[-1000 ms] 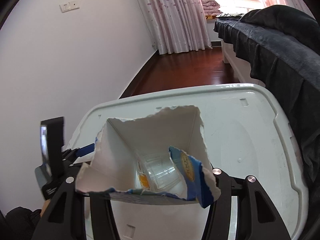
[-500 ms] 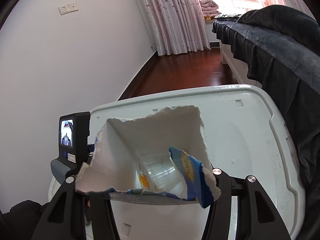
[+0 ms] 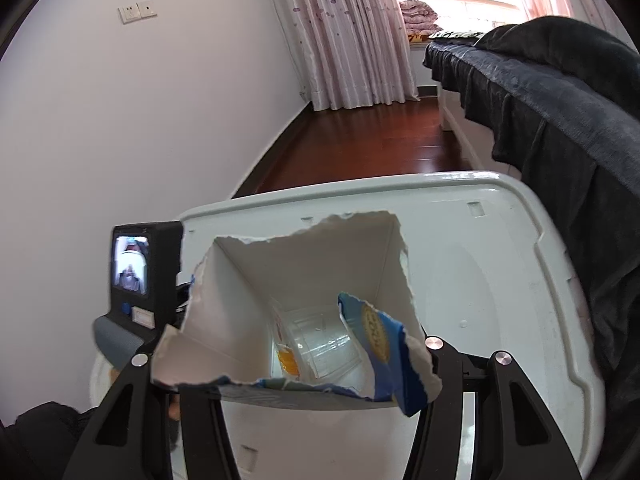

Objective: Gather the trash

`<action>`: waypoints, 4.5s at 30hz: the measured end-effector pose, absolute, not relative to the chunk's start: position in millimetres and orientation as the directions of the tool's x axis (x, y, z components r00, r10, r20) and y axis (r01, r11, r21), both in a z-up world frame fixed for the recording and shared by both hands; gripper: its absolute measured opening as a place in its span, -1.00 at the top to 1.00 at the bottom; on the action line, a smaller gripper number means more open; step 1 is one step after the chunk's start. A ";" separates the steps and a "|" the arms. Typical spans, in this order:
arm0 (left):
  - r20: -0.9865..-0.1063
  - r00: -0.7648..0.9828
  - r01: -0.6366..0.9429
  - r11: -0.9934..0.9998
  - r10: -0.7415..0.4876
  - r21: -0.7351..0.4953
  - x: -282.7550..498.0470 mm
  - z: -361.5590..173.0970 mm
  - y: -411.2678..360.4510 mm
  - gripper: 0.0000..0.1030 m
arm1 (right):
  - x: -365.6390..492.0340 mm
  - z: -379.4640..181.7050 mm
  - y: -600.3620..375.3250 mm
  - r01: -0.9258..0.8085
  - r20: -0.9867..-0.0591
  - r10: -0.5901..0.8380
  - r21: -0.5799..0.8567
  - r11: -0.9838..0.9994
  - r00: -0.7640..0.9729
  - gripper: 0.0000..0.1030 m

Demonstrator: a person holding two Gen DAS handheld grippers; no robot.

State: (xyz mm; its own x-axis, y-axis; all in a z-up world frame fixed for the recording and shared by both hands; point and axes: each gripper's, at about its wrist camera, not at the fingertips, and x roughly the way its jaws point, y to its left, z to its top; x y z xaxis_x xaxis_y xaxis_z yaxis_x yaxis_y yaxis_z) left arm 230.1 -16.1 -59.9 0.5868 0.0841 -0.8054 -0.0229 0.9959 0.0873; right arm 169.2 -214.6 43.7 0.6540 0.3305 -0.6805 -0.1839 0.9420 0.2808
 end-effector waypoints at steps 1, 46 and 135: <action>-0.805 0.588 -0.030 0.996 0.085 0.083 228.2 -59.1 -15.2 0.54 | 169.6 43.7 -214.5 -0.179 -0.683 0.320 0.270 0.946 0.657 -0.04; -0.744 0.667 -0.024 0.998 -0.023 -0.052 28.8 7.6 -21.7 0.55 | 67.9 27.9 -227.4 -0.166 -0.729 0.186 0.100 0.981 0.658 -0.04; -0.791 0.592 0.096 0.988 -0.155 -0.121 -53.2 -6.8 -26.1 -0.59 | -65.5 4.5 -236.0 -0.171 -0.811 0.250 0.186 0.967 0.529 -0.89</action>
State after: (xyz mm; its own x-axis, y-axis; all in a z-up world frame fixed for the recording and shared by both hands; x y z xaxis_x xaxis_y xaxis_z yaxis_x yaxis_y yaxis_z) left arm -53.2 -26.1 -6.8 0.5915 -0.1546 -0.7913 0.0961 0.9880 -0.1212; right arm -65.5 -236.0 4.5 0.5291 0.2498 -0.8110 -0.1715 0.9674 0.1861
